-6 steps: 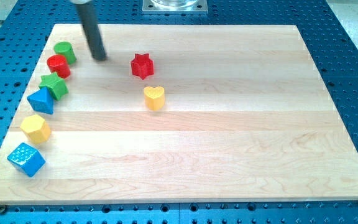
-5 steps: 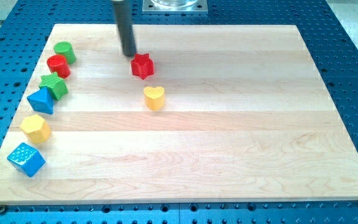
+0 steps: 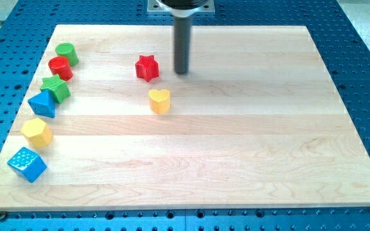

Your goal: Move the red star closely to the green circle

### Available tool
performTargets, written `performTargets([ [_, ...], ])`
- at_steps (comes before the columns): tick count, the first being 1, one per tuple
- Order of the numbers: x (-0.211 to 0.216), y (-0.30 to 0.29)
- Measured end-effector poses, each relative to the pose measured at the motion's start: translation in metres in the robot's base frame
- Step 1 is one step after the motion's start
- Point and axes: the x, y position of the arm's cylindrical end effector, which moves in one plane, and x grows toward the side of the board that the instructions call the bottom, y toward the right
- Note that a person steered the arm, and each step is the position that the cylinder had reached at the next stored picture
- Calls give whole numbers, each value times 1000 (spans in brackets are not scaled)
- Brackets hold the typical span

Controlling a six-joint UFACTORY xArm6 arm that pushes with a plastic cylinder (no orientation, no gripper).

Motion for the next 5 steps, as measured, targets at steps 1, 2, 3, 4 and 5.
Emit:
performTargets([
  [1, 0, -44],
  [2, 23, -70],
  [3, 41, -77],
  [4, 48, -97],
  [5, 7, -104],
])
